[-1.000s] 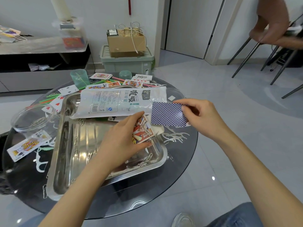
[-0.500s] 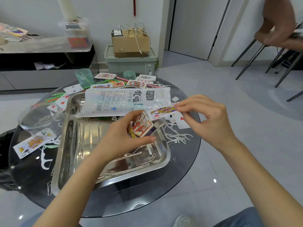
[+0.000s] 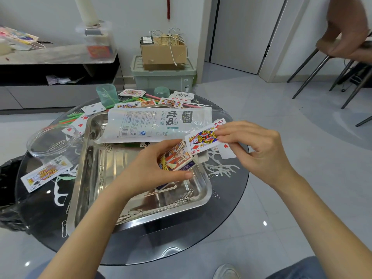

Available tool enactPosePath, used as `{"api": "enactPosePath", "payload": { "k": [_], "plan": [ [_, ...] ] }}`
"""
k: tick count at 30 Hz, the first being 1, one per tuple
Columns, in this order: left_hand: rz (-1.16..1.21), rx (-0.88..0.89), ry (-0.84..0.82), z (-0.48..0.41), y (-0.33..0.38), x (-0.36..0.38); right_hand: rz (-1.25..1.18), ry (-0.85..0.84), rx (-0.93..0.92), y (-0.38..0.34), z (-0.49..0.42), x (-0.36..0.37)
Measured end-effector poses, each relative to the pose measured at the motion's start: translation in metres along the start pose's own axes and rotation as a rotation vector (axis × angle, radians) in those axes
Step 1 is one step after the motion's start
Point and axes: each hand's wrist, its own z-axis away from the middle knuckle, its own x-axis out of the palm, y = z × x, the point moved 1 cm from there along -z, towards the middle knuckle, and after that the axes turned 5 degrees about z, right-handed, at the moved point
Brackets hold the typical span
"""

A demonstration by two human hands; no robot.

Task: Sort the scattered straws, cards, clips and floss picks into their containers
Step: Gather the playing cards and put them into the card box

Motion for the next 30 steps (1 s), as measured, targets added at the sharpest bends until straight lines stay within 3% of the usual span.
{"api": "enactPosePath", "payload": {
  "k": [6, 12, 19, 24, 30],
  "plan": [
    [-0.182, 0.03, 0.076, 0.001, 0.0, -0.001, -0.107, -0.031, 0.071, -0.004, 0.0, -0.001],
    [-0.16, 0.036, 0.098, 0.002, 0.002, -0.003, -0.361, -0.052, 0.316, -0.006, 0.0, 0.0],
    [-0.205, 0.069, 0.038, 0.002, -0.001, 0.0, -0.515, -0.136, 0.386, -0.009, -0.001, -0.003],
    [-0.173, 0.096, 0.042, 0.005, 0.002, 0.0, -0.664, -0.15, 0.532, -0.009, -0.002, -0.003],
    [-0.116, 0.098, -0.01, 0.005, 0.003, 0.008, -0.635, -0.373, 0.525, -0.03, -0.004, 0.007]
  ]
}}
